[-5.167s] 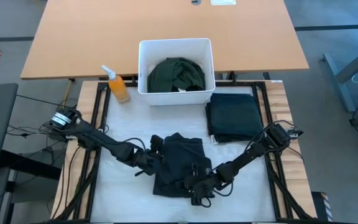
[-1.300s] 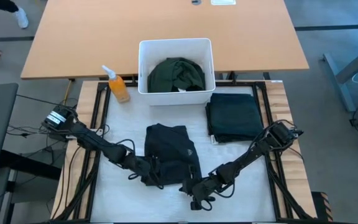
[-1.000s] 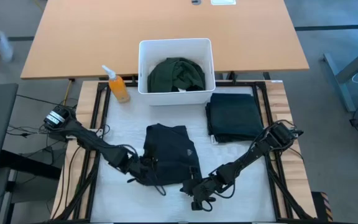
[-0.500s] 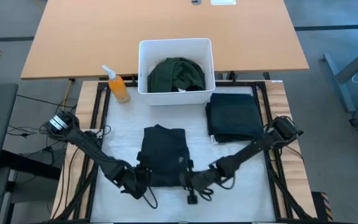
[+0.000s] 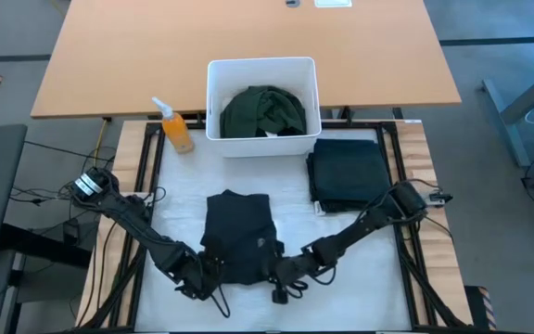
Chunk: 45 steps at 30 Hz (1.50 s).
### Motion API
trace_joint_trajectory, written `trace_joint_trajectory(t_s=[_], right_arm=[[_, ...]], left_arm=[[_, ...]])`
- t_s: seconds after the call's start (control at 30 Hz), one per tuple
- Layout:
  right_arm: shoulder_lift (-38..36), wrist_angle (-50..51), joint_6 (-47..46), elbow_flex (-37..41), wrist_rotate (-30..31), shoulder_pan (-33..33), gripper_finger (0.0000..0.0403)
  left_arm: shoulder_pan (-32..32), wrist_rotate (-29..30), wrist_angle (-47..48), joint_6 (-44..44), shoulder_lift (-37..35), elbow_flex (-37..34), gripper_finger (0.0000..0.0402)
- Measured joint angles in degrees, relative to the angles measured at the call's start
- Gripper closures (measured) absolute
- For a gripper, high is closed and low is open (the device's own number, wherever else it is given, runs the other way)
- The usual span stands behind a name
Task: Fold laundry
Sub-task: Fold the black shorts from the white laundry organizer
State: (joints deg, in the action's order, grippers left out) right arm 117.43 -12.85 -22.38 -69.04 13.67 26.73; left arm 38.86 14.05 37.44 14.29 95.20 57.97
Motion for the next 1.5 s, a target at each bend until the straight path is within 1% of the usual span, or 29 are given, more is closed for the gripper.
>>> trace_joint_trajectory(t_s=[0.07, 0.17, 0.27, 0.33, 0.4, 0.47, 0.57, 0.63, 0.7, 0.87, 0.93, 1.07, 1.17, 1.3, 1.37, 1.5], right_arm=[[0.04, 0.42, -0.12, 0.02, -0.15, -0.05, 0.0382], [0.04, 0.61, -0.15, 0.02, -0.09, -0.20, 0.0382], [0.04, 0.71, 0.23, 0.02, -0.08, -0.15, 0.0382], [0.04, 0.68, 0.36, 0.02, -0.20, -0.13, 0.0382], [0.04, 0.84, 0.38, 0.02, -0.31, -0.12, 0.0382], [0.04, 0.86, 0.38, 0.02, -0.33, -0.08, 0.0382], [0.04, 1.09, 0.36, 0.02, -0.31, -0.07, 0.0382], [0.04, 1.41, 0.36, 0.02, -0.31, -0.05, 0.0382], [0.04, 1.97, 0.04, 0.02, -0.31, 0.18, 0.0382], [0.04, 3.36, -1.25, 0.02, -0.31, 1.18, 0.0382], [0.04, 4.15, -1.96, 0.02, -0.31, 1.65, 0.0382], [0.02, 6.59, -4.23, 0.02, -0.31, 2.48, 0.0382], [0.02, 8.35, -4.66, 0.02, -0.33, 3.06, 0.0382], [0.02, 8.34, -6.13, 0.02, -0.35, 3.32, 0.0382], [-0.19, 8.12, -6.14, 0.04, -0.39, 3.29, 0.0382], [-2.65, 7.93, -4.49, 0.07, -1.40, 3.38, 0.0382]], left_arm=[[0.15, -1.41, 3.53, 0.69, 0.00, 1.04, 0.0386], [0.15, -1.42, 9.70, 2.36, 0.00, 3.45, 0.0363], [0.15, -0.15, 13.95, 3.88, 0.00, 6.39, 0.0337], [0.15, 1.15, 14.50, 5.28, 0.00, 8.25, 0.0320], [0.18, 2.69, 11.47, 6.81, 0.00, 9.28, 0.0306], [0.65, 4.11, 3.82, 6.87, 0.00, 8.97, 0.0294], [1.46, 4.57, -9.56, 5.22, 0.41, 5.77, 0.0287], [1.90, 4.03, -15.37, 6.10, 0.52, 2.80, 0.0286], [1.91, 3.47, -18.17, 9.69, 0.52, -0.19, 0.0287], [2.66, 1.59, -19.80, 17.94, 0.55, -4.69, 0.0295], [3.15, 1.39, -19.76, 18.99, 0.55, -5.70, 0.0301], [3.83, -0.09, -20.53, 17.86, 0.55, -5.94, 0.0322], [3.93, -3.62, -19.52, 17.27, 0.55, -5.96, 0.0350], [3.93, -9.15, -16.61, 17.08, 0.55, -6.01, 0.0394], [3.93, -11.44, -16.98, 16.99, 0.51, -6.03, 0.0396], [3.95, -18.76, -19.21, 15.07, -0.84, -6.01, 0.0401]])
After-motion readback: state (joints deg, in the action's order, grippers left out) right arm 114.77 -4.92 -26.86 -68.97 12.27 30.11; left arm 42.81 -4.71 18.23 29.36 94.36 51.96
